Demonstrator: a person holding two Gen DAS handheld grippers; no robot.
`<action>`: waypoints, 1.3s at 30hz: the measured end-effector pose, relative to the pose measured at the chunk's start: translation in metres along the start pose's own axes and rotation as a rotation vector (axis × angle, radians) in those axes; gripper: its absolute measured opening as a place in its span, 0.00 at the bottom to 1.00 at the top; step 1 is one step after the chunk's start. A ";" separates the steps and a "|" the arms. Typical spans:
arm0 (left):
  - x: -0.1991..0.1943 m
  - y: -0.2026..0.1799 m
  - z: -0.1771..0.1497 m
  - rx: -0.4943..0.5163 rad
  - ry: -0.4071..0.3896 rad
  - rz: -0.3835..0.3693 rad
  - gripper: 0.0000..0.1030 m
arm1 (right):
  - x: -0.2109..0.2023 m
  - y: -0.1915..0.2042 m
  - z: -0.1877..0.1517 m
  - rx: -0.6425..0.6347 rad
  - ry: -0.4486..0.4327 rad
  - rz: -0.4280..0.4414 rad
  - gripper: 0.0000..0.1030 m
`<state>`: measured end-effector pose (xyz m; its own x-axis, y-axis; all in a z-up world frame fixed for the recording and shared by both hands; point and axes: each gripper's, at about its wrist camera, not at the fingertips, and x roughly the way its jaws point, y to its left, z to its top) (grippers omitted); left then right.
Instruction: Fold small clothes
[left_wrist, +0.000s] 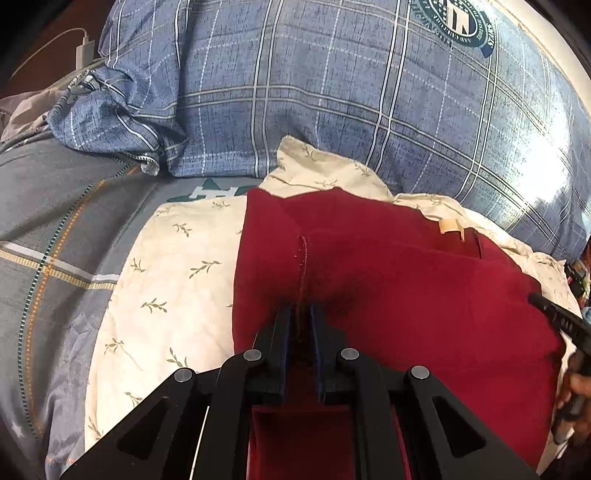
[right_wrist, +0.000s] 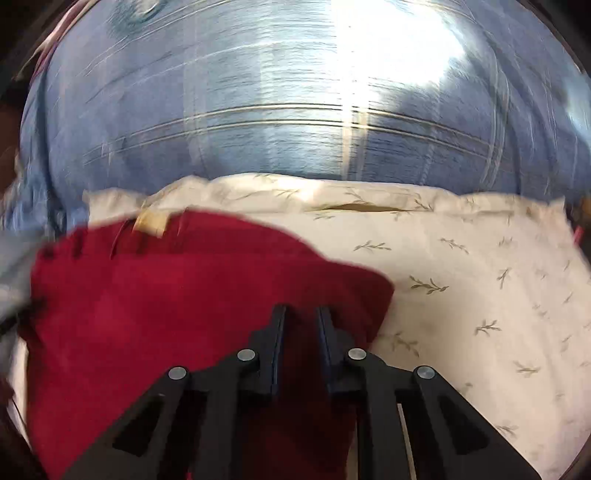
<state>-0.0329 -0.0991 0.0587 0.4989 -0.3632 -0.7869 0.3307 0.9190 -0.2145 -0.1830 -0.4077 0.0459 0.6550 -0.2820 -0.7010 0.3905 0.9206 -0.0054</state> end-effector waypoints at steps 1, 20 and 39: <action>0.001 0.000 0.000 -0.001 0.002 0.001 0.10 | -0.002 -0.004 0.001 0.026 0.008 0.006 0.10; -0.002 -0.016 -0.011 0.046 -0.041 0.037 0.47 | -0.077 0.011 -0.065 -0.042 -0.042 0.037 0.45; -0.062 -0.028 -0.046 0.094 -0.218 0.106 0.62 | -0.102 0.017 -0.101 0.007 0.010 0.022 0.60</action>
<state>-0.1100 -0.0954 0.0868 0.6920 -0.2995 -0.6568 0.3351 0.9392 -0.0752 -0.3087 -0.3358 0.0449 0.6569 -0.2586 -0.7082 0.3803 0.9247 0.0152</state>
